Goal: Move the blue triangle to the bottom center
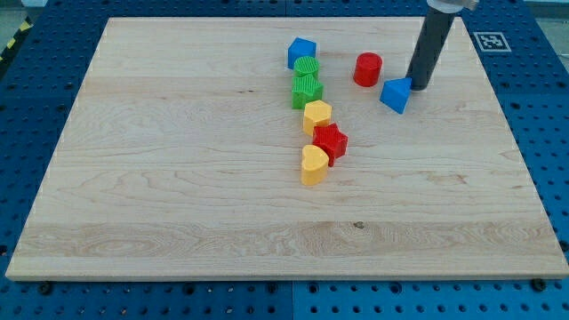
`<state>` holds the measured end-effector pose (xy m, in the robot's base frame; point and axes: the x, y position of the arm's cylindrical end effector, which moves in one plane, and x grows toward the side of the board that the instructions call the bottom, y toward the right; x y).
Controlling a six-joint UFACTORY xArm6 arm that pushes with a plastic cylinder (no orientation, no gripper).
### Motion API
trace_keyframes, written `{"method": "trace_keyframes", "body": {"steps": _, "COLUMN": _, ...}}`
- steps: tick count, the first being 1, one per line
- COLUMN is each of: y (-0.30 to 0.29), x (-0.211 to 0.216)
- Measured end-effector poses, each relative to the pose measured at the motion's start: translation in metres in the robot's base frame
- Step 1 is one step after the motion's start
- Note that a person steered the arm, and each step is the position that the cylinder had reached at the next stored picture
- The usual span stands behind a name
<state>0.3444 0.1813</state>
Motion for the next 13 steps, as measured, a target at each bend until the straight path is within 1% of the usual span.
{"method": "trace_keyframes", "body": {"steps": 1, "y": -0.026, "x": -0.022}}
{"method": "trace_keyframes", "body": {"steps": 2, "y": -0.035, "x": -0.01}}
{"method": "trace_keyframes", "body": {"steps": 3, "y": -0.029, "x": 0.027}}
{"method": "trace_keyframes", "body": {"steps": 4, "y": -0.013, "x": 0.053}}
{"method": "trace_keyframes", "body": {"steps": 5, "y": 0.02, "x": 0.073}}
{"method": "trace_keyframes", "body": {"steps": 6, "y": 0.033, "x": 0.086}}
{"method": "trace_keyframes", "body": {"steps": 8, "y": 0.028, "x": 0.085}}
{"method": "trace_keyframes", "body": {"steps": 9, "y": 0.003, "x": 0.088}}
{"method": "trace_keyframes", "body": {"steps": 10, "y": -0.008, "x": 0.109}}
{"method": "trace_keyframes", "body": {"steps": 11, "y": -0.008, "x": 0.146}}
{"method": "trace_keyframes", "body": {"steps": 12, "y": -0.01, "x": 0.172}}
{"method": "trace_keyframes", "body": {"steps": 13, "y": -0.018, "x": 0.178}}
